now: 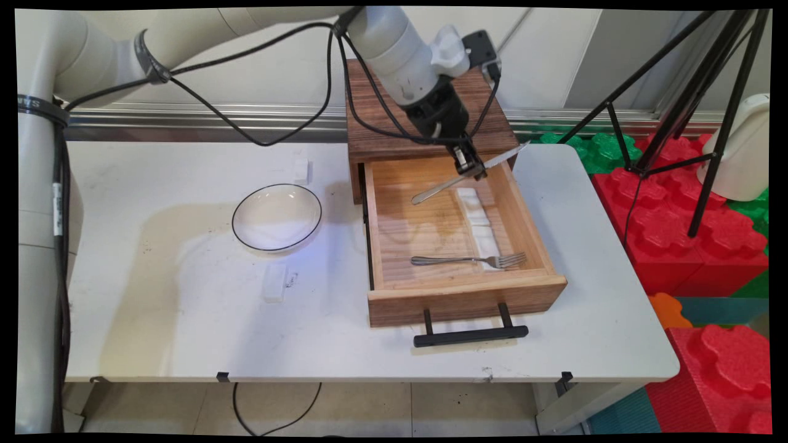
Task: Place the picked object into the drawer
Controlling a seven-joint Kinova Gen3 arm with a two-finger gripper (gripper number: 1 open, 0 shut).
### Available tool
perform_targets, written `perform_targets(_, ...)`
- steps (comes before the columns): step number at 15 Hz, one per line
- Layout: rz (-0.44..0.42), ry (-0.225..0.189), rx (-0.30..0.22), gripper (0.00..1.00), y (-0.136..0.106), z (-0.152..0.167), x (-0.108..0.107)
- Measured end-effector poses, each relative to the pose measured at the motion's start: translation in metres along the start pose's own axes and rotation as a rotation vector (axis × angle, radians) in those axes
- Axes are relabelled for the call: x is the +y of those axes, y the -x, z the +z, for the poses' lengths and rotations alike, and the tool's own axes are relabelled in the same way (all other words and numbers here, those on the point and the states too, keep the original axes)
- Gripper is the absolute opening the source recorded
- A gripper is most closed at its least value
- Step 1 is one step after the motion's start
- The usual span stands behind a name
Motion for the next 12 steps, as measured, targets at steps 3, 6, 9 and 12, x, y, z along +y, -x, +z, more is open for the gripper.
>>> perform_targets(3,0.0,0.004,-0.01,0.0,0.007,0.012,-0.001)
perform_targets(6,-0.001,0.007,-0.024,0.0,0.015,0.025,-0.003)
perform_targets(9,-0.001,0.009,-0.042,0.0,0.024,0.037,-0.004)
perform_targets(12,0.001,0.01,-0.064,0.0,0.033,0.046,-0.005)
